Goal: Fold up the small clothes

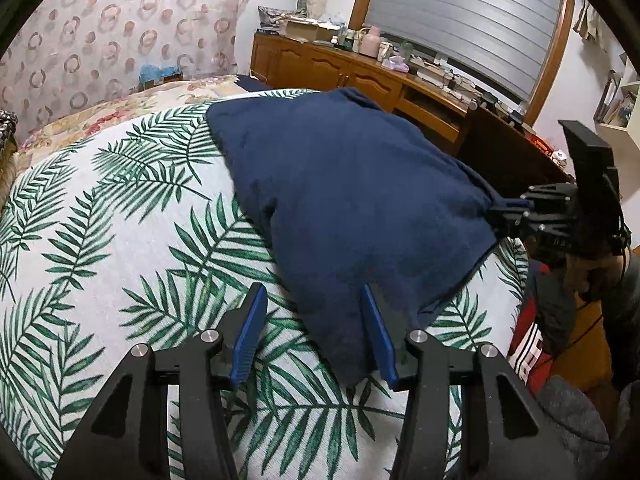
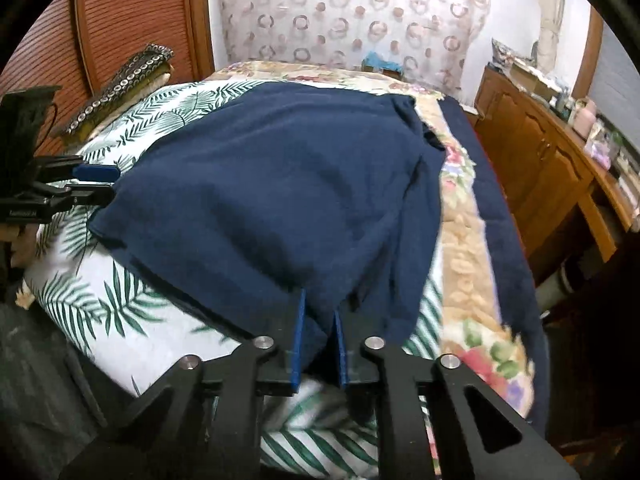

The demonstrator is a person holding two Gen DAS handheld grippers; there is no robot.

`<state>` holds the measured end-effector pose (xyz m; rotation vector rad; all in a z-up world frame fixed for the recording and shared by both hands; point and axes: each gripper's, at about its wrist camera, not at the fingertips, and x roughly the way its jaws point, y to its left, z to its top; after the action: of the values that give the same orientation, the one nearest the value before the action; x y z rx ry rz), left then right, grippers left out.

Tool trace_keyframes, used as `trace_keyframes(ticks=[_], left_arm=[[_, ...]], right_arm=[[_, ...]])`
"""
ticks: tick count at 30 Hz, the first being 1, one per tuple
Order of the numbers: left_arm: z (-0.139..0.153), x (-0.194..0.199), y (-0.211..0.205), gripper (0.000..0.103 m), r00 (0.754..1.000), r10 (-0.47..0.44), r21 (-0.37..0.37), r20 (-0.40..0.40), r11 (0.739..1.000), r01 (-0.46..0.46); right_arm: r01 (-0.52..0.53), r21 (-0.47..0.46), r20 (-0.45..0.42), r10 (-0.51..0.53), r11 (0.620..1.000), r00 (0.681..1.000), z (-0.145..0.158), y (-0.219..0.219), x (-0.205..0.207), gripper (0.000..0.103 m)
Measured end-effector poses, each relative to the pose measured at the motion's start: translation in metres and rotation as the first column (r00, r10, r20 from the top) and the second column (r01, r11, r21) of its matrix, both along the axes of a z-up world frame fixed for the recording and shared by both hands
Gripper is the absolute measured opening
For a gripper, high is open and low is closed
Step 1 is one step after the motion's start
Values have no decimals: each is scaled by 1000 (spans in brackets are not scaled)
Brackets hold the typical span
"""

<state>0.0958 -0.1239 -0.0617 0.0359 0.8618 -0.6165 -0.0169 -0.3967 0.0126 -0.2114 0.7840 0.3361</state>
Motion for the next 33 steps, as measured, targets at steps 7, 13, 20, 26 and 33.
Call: trace_keyframes(ticks=[7, 13, 20, 26, 33], left_arm=[[-3, -7, -3, 50, 1000, -19, 14, -12, 1000, 19], [-6, -8, -7, 45, 999, -27, 19, -29, 999, 27], [-8, -13, -12, 42, 999, -38, 16, -37, 999, 38], [-9, -14, -12, 21, 995, -75, -17, -72, 997, 74], [18, -19, -20, 6, 993, -116, -33, -9, 993, 116]], right_arm=[[38, 1, -5, -38, 999, 999, -3, -13, -4, 10], [61, 38, 15, -62, 997, 998, -4, -8, -7, 10], [65, 39, 26, -66, 997, 997, -8, -4, -16, 15], [66, 37, 63, -68, 997, 996, -1, 0, -21, 17], [36, 37, 102, -40, 999, 994, 3, 10, -25, 34]])
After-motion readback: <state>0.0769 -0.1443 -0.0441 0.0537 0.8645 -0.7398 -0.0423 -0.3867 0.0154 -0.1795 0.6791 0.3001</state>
